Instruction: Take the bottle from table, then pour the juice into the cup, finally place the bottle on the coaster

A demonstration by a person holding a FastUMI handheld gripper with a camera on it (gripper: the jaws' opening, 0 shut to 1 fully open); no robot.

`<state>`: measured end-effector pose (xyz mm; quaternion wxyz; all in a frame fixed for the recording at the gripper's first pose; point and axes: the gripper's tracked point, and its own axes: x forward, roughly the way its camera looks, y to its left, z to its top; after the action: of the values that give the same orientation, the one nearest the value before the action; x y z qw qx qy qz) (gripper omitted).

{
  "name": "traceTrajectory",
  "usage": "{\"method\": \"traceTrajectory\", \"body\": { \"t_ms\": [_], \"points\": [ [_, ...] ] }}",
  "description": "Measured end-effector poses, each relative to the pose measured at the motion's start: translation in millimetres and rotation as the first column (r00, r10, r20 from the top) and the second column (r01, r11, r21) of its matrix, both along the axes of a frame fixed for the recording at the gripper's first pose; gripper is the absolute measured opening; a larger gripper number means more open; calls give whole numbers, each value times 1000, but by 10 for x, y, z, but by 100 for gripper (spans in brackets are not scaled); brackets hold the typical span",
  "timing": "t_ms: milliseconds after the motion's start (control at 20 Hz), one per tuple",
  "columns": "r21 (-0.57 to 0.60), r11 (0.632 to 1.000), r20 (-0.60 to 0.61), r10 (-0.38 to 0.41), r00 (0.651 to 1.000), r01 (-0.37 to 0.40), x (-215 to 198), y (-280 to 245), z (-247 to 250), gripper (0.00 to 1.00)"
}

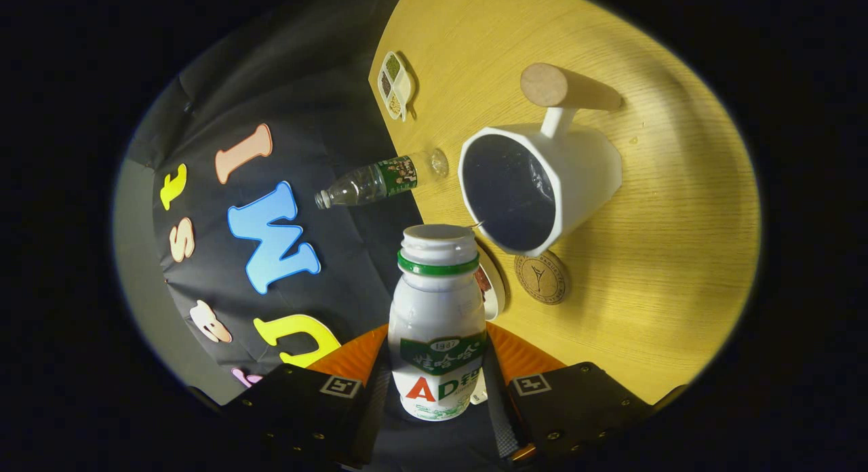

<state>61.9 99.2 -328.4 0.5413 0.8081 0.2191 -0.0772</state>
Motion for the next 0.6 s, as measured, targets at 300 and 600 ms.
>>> {"method": "traceTrajectory", "body": {
  "t_ms": [300,600],
  "points": [
    [23,1000,-19,-7,1000,7,-22,-14,-52,66],
    [31,999,-23,-20,1000,20,-6,-50,-56,66]
  ]
}}
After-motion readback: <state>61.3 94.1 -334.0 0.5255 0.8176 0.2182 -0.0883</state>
